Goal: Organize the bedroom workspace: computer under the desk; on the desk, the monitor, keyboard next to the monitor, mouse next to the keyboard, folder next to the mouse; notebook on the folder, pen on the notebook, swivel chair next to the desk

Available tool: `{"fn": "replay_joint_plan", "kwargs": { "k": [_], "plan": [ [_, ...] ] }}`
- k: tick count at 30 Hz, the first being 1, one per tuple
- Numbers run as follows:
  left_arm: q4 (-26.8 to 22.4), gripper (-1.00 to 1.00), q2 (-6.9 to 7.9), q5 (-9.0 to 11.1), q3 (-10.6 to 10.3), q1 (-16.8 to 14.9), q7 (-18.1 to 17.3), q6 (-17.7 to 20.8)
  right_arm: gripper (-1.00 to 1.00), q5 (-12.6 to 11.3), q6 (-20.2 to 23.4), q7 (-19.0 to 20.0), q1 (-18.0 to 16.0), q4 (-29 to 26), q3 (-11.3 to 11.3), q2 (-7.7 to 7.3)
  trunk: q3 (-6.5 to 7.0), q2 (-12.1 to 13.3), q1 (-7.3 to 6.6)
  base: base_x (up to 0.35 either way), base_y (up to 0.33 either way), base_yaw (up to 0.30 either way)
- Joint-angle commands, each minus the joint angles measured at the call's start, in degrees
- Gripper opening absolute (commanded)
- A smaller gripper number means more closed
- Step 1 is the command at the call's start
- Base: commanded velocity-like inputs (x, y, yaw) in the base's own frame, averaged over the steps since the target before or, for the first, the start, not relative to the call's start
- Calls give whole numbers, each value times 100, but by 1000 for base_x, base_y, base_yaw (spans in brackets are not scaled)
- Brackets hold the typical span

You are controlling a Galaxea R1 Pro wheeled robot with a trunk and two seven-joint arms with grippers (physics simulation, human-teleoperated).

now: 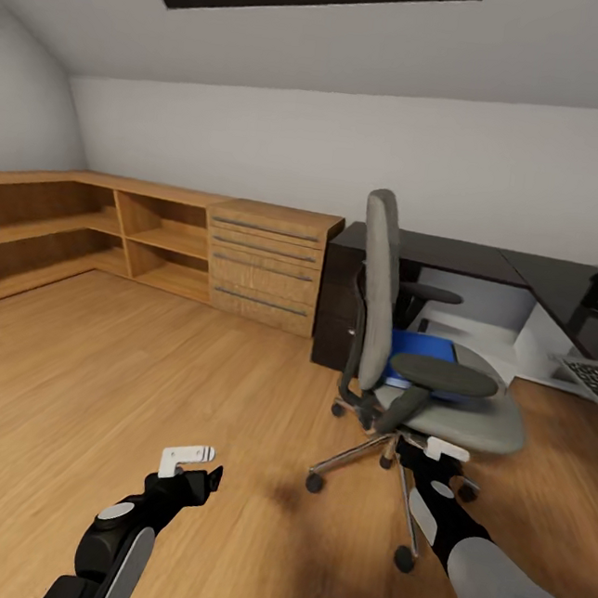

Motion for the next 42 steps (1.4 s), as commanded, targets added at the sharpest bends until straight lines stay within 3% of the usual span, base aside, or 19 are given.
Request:
{"fn": "replay_joint_plan", "kwargs": {
  "k": [1, 11, 24, 42],
  "plan": [
    [-4, 100, 0, 60, -6, -4, 49, 22, 100, -54, -29, 6, -3, 1, 4, -1, -5, -2, -1, 0, 0, 277],
    [-4, 100, 0, 60, -7, -4, 53, 22, 100, -56, -29, 6, -3, -6, 4, -1, -5, -2, -1, 0, 0, 267],
    [-4, 100, 0, 60, -6, -4, 47, 28, 100, -55, -29, 8, -3, -2, 3, -8, -5, -2, -1, -183, 0, 18],
    [-4, 100, 1, 68, -6, -4, 44, 33, 100, -77, -31, 24, -3, 4, 3, -18, 30, -2, -1, -8, 0, -215]
  ]
}}
